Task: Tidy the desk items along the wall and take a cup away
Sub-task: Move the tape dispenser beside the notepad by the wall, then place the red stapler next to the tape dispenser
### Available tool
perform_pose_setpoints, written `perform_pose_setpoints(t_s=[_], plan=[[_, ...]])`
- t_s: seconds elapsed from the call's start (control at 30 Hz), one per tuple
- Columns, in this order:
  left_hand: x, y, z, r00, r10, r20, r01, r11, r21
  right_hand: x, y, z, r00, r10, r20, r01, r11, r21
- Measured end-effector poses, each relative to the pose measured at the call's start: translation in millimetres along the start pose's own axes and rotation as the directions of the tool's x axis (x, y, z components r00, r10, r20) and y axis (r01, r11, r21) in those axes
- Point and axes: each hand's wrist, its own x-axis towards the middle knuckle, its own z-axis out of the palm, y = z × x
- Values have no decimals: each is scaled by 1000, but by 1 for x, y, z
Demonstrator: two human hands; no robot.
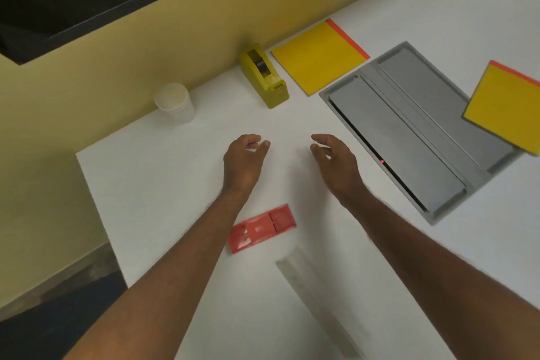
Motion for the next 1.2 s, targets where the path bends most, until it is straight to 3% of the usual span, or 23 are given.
perform_pose_setpoints(t_s=[0.17, 0.43, 0.77, 1.0, 1.2], plan=[[-57, -12, -21, 998, 34, 57, -38, 997, 65, -62, 9, -4, 999, 50, -5, -50, 998, -25], [-123, -55, -51, 999, -7, -43, 13, 991, 133, -121, 13, 15, 988, 141, 62, -140, 990, -29], [-159, -89, -52, 974, -218, -55, 218, 976, -9, -135, 8, 42, 966, 205, 160, -193, 977, -92], [-156, -88, -46, 970, -212, -118, 205, 977, -64, -132, 5, 43, 960, 206, 190, -181, 973, -140], [-136, -74, -43, 961, -213, -178, 186, 970, -156, -126, -5, 34, 970, 206, 130, -201, 978, -50]])
